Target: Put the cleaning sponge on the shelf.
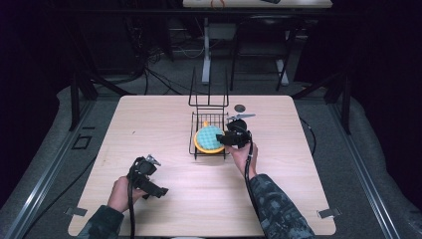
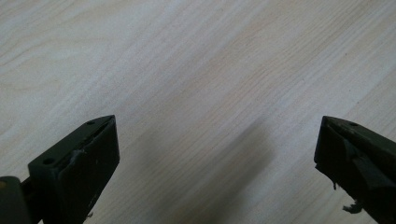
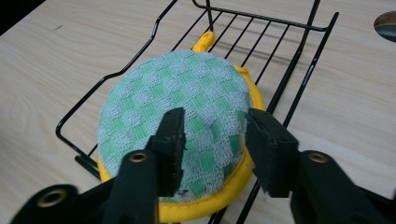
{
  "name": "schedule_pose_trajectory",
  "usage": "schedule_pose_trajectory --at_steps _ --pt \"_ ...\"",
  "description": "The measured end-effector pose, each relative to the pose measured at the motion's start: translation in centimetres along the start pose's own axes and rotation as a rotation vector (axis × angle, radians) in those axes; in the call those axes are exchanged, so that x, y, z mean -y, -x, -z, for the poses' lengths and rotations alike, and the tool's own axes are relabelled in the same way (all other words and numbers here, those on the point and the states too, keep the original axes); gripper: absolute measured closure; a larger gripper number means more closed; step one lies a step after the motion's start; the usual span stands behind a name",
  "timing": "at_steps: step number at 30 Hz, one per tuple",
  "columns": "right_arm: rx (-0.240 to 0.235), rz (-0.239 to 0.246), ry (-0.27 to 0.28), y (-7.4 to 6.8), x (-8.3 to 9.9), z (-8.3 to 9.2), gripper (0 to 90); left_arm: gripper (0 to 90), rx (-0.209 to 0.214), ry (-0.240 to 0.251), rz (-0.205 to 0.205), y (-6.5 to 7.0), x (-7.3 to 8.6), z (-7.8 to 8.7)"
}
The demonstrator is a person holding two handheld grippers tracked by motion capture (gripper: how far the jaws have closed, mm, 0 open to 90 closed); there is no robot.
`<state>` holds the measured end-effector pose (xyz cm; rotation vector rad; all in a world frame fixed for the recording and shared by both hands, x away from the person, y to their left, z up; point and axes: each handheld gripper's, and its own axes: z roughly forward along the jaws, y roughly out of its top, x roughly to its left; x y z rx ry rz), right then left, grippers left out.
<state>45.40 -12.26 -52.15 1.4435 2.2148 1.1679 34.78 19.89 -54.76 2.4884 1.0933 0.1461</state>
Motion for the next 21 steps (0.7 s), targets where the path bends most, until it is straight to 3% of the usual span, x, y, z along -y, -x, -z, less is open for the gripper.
schedule_pose_trajectory --at_steps 7,12,13,21 --pt "-0.016 0.011 -0.025 0.3 -0.2 1.3 35.8 0.2 0.002 -0.001 0.005 -0.2 0.0 -0.1" --pt "-0.053 0.041 -0.057 0.2 -0.1 2.4 20.9 0.2 0.001 -0.001 0.002 -0.1 0.0 0.0" --pt "-0.065 0.067 -0.079 0.0 0.0 3.1 17.2 0.2 0.001 0.000 0.000 0.0 -0.1 -0.1" --pt "-0.094 0.118 -0.108 0.1 0.4 6.0 5.0 0.2 0.001 -0.001 0.004 -0.1 0.0 0.0"
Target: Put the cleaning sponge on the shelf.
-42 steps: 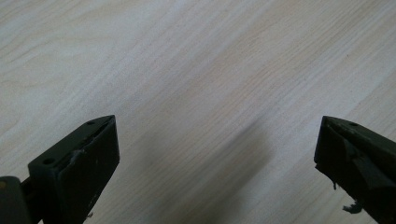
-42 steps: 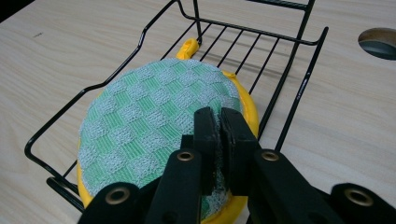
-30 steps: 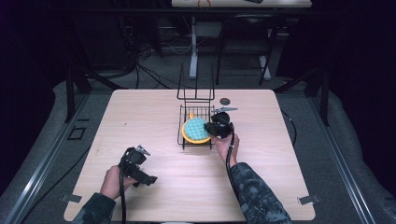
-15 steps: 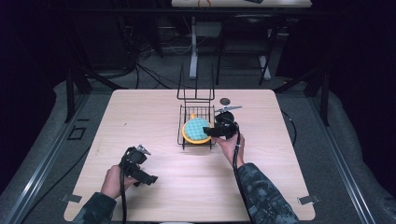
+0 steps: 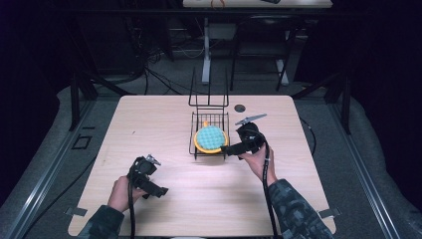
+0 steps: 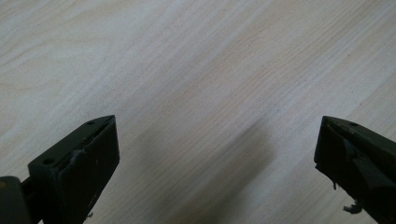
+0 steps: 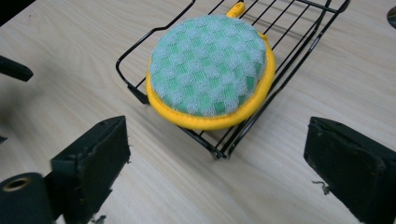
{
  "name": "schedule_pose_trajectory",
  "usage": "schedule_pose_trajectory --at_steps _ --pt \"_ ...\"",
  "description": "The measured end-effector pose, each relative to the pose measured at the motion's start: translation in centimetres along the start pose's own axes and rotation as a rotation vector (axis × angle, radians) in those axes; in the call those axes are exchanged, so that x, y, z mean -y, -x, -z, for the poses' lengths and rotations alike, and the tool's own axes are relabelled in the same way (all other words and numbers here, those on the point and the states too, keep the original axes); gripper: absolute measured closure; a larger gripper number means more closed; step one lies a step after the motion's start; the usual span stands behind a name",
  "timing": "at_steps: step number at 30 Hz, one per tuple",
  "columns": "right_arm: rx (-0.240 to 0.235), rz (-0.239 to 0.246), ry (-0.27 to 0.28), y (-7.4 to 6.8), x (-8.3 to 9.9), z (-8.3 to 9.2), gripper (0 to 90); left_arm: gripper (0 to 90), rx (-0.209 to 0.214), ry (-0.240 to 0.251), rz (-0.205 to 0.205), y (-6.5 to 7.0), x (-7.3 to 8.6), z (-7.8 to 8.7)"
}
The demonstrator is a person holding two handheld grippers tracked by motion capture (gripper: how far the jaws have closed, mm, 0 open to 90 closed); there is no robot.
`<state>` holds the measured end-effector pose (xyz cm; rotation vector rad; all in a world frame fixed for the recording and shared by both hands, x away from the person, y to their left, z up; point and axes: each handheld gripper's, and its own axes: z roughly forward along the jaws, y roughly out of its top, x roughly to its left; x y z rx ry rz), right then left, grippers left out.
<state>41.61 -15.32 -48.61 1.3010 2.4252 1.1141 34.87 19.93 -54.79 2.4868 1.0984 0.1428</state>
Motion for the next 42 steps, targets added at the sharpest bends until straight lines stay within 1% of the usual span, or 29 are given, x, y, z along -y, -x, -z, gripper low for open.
schedule_pose_trajectory --at_steps 3,4,5,6,11,16,18,20,22,24,27,28,30,31,35,38,40,42 --pt "-0.010 0.006 -0.007 0.1 0.4 1.1 0.3 0.2 0.000 0.003 -0.002 0.1 0.0 0.0" --pt "-0.007 0.008 -0.013 0.1 0.5 1.5 0.0 0.2 0.001 0.004 -0.001 0.1 0.0 0.0" --pt "-0.003 0.021 -0.006 0.1 0.8 2.0 0.0 0.2 -0.001 0.004 -0.002 0.1 0.0 0.0" --pt "-0.007 0.016 -0.007 0.1 0.8 2.3 0.0 0.2 -0.003 0.001 -0.004 0.1 0.0 0.0" --pt "0.001 0.025 -0.005 0.2 1.5 3.7 0.0 0.2 0.000 0.004 -0.005 0.1 -0.1 0.0" --pt "0.026 0.037 -0.003 0.2 2.2 5.0 0.0 0.2 0.002 0.002 -0.008 0.1 -0.1 0.0" --pt "0.039 0.041 -0.006 0.2 2.8 5.9 0.0 0.2 0.004 0.003 -0.010 0.1 -0.2 0.0" --pt "0.040 0.040 -0.005 0.3 3.0 6.0 0.0 0.2 0.005 0.004 -0.010 0.1 -0.2 0.0" --pt "0.052 0.035 -0.005 0.5 3.7 6.7 0.0 0.2 0.006 0.006 -0.010 0.1 -0.2 0.0" --pt "0.055 0.033 -0.006 0.6 3.9 6.8 0.0 0.2 0.004 0.004 -0.011 0.1 -0.2 0.0" --pt "0.066 0.036 -0.013 0.8 4.8 7.2 0.0 0.2 0.003 0.003 -0.012 0.2 -0.3 -0.1" --pt "0.068 0.029 -0.026 0.9 5.4 7.2 0.0 0.2 0.005 0.002 -0.014 0.2 -0.3 -0.1" --pt "0.071 0.034 -0.031 0.9 5.7 7.1 0.0 0.2 0.005 0.001 -0.013 0.2 -0.3 -0.1" --pt "0.079 0.030 -0.045 0.9 6.0 7.1 0.0 0.2 0.006 0.003 -0.014 0.2 -0.3 -0.1" --pt "0.079 0.013 -0.064 1.1 7.0 7.0 0.0 0.2 0.003 0.005 -0.011 0.1 -0.2 0.0" --pt "0.104 0.021 -0.084 1.2 8.0 7.1 0.0 0.2 0.008 0.007 -0.012 0.1 -0.2 0.0" --pt "0.108 0.019 -0.090 1.3 8.2 7.1 0.0 0.2 0.008 0.007 -0.013 0.1 -0.2 0.0" --pt "0.110 0.007 -0.107 1.4 9.0 7.3 0.0 0.2 0.007 0.008 -0.013 0.1 -0.2 0.0"
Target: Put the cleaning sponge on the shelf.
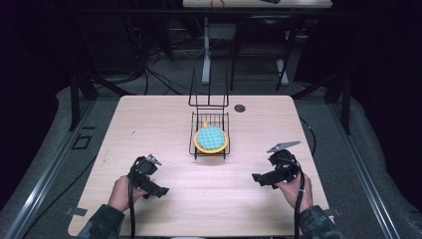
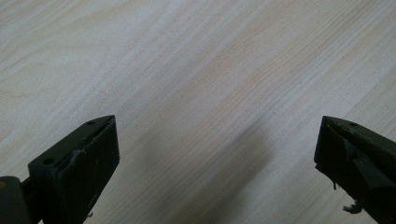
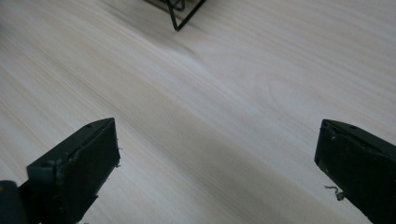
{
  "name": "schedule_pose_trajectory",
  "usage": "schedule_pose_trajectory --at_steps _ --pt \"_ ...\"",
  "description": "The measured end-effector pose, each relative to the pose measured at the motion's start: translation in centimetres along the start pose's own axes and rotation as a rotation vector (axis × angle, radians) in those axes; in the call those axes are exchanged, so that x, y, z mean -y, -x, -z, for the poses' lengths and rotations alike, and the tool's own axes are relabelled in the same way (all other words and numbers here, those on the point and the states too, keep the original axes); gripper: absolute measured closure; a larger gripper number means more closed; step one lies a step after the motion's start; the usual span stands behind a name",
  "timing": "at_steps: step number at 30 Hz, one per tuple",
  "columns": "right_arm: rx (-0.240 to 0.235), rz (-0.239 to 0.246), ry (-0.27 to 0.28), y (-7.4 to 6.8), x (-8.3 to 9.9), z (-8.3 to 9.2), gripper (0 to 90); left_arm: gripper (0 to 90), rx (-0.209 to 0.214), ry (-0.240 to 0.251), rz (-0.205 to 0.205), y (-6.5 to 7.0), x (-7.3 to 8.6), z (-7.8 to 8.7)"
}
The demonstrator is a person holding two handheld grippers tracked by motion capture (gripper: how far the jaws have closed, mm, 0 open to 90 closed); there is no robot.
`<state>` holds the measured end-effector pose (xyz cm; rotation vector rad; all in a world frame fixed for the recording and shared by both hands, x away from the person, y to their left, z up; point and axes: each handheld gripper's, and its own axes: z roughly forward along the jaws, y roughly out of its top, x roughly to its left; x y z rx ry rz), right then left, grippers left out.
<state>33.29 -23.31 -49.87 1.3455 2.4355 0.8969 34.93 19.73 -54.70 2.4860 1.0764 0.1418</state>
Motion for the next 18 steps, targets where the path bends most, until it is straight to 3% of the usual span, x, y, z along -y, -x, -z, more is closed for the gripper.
schedule_pose_trajectory --at_steps 4,18 --pt "0.012 -0.004 -0.037 0.6 1.5 -0.2 0.0 0.2 0.001 -0.007 -0.004 0.0 -0.1 -0.1" --pt "0.041 -0.004 -0.075 1.5 2.5 -0.1 0.0 0.2 0.008 -0.010 -0.009 0.0 -0.4 -0.3"
